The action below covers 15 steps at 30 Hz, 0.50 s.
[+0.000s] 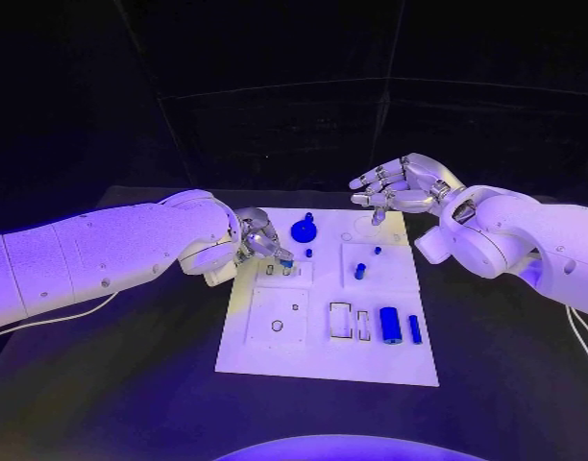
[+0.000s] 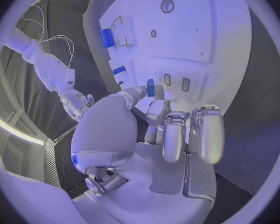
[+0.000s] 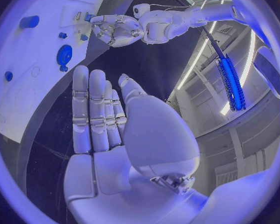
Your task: Assemble the parts on the task board
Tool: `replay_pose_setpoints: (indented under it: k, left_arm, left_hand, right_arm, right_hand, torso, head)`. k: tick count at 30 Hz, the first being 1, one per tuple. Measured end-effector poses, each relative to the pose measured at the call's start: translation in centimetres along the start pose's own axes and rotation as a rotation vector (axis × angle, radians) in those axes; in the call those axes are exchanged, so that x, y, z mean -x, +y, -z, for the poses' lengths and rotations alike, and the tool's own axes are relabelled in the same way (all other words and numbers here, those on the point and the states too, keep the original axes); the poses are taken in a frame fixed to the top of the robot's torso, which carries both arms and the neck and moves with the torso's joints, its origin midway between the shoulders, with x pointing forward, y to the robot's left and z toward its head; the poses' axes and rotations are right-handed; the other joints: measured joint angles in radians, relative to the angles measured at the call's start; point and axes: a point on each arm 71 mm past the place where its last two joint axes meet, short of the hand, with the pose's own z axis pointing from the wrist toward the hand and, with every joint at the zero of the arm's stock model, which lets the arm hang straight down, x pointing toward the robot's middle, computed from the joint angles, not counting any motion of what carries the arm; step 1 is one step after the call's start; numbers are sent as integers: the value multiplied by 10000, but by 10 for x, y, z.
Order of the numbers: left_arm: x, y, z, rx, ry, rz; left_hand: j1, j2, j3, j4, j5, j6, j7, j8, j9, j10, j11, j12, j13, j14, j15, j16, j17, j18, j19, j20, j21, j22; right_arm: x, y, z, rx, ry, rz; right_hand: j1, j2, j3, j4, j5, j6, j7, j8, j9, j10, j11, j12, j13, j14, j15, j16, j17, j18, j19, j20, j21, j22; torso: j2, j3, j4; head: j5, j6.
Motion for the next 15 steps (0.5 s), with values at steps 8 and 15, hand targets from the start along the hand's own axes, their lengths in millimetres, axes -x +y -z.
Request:
replay_pose_setpoints:
  k: [8,15]
  left_arm:
    - [-3,2,-1,-20,-440,-439]
    - [-7,-3,-5,-98,-654,-806]
  left_hand:
    - [-66,-66,72,-72,0,1,0,36,1,9,-6,6,-21,0,0,0,0,0,0,0,0,0]
    - [-93,-92,86,-139,-2,22,-20,35,14,8,-5,6,-21,0,0,0,0,1,0,1,0,0]
  right_arm:
    - [2,-1,0,-34,-62,21]
    - [4,-3,0,-64,-118,39]
  right_hand:
    - [-54,-54,-39,39,0,0,0,0,2,0,0,42,-15,0,0,0,18,1,0,0,-8,-14]
    - [-95,-12,-39,39,0,0,0,0,9,1,0,81,-26,0,0,0,31,0,0,0,-39,-27]
  torso:
    - [-57,45,43]
    - [-58,47,46]
  head:
    - [9,-35]
    - [46,-14]
